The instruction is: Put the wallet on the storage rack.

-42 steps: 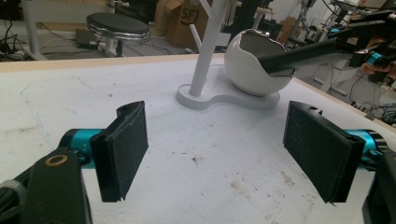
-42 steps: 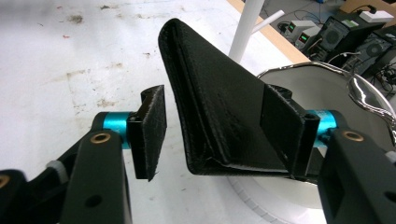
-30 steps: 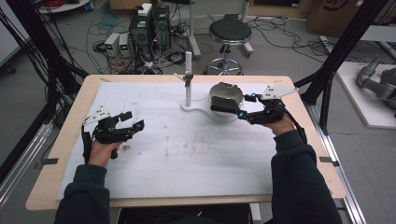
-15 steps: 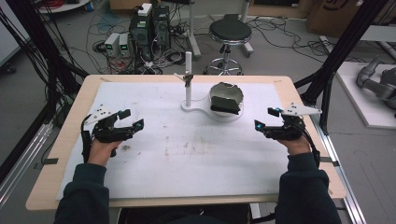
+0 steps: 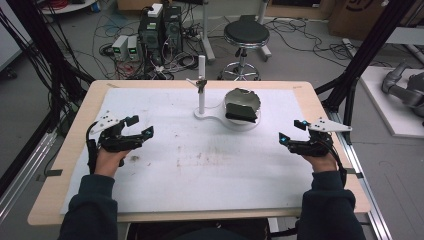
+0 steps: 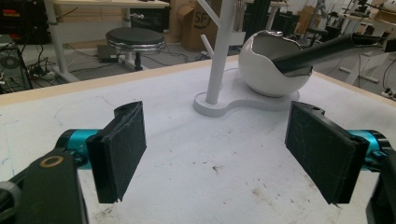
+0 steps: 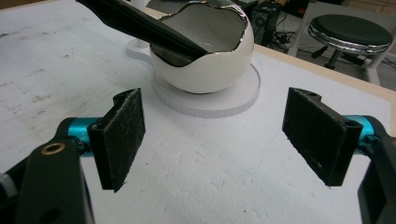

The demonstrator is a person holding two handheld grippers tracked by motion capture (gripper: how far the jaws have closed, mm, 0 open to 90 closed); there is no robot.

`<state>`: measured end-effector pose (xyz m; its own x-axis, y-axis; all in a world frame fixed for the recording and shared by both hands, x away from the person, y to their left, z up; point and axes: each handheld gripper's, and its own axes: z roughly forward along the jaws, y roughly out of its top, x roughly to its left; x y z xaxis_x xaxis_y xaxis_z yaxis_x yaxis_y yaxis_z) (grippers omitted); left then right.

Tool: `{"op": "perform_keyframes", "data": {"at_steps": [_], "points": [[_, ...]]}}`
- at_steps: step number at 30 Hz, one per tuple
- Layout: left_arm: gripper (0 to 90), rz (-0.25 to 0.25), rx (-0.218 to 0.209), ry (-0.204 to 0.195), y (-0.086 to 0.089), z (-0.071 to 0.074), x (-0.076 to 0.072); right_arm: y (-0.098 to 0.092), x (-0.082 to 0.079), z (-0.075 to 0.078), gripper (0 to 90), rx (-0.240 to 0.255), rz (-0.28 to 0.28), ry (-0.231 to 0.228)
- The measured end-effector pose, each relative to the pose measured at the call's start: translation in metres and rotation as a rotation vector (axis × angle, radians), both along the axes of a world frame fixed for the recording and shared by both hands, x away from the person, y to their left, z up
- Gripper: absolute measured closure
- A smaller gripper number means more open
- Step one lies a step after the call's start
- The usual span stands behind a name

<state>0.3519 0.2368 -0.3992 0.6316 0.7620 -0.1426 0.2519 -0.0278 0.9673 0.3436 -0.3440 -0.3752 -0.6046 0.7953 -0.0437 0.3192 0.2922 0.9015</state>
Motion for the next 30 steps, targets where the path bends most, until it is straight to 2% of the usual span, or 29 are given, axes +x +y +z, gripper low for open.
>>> {"op": "perform_keyframes", "data": {"at_steps": [5, 14, 19, 30], "points": [[20.4, 0.001, 0.002, 0.005, 0.0005, -0.0013, -0.0025, 0.0036, -0.0006, -0.0005, 21.4, -0.028, -0.008, -0.003], [20.4, 0.005, 0.002, 0.006, 0.0027, -0.0027, -0.0040, 0.0031, -0.0028, 0.0024, 21.1, -0.013, -0.041, -0.025], [20.3, 0.005, -0.007, 0.014, 0.0035, -0.0036, -0.0036, 0.0034, -0.0012, 0.0008, 21.1, -0.012, -0.045, -0.015], [20.5, 0.002, 0.004, 0.029, 0.0028, -0.0059, -0.0024, 0.0023, -0.0002, -0.0024, 21.1, -0.004, -0.043, -0.004]]}}
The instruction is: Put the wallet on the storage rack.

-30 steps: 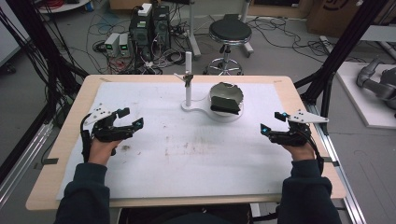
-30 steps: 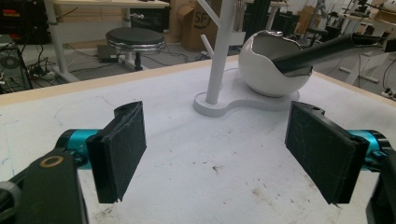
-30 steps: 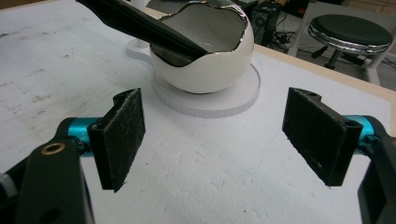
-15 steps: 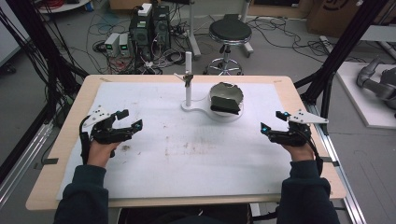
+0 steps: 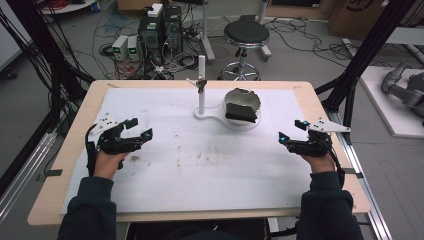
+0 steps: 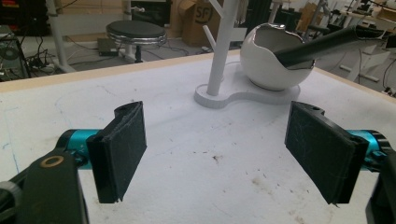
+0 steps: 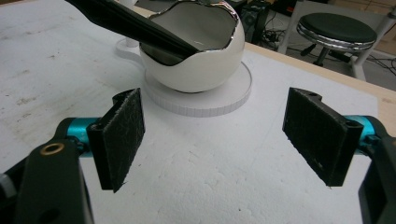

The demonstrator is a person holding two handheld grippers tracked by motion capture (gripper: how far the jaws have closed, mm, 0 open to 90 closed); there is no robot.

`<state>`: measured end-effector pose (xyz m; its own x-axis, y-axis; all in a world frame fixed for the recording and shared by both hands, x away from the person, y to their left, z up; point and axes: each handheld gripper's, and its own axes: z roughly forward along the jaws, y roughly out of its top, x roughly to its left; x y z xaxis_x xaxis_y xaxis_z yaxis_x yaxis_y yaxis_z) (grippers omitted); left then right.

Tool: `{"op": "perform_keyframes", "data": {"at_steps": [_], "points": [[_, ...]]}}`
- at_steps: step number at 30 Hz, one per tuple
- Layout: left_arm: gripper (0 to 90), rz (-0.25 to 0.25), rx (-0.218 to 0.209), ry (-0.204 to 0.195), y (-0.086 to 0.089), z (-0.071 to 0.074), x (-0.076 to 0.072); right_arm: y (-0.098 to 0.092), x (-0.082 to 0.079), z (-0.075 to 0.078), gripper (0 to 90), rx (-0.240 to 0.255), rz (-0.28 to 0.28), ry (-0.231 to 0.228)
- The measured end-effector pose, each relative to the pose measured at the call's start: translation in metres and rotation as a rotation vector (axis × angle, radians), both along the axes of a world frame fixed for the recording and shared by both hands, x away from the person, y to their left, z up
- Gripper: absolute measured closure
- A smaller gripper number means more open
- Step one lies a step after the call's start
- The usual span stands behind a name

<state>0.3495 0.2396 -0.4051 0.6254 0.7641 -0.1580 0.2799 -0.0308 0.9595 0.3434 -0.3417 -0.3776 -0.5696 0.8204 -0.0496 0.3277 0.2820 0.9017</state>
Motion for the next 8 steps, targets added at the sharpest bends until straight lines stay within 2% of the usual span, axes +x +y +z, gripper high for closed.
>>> {"op": "perform_keyframes", "data": {"at_steps": [8], "points": [[20.5, 0.008, -0.002, 0.008, 0.0009, -0.0020, 0.0008, -0.0010, 0.0009, -0.0002, 21.1, 0.002, 0.002, 0.003]]}}
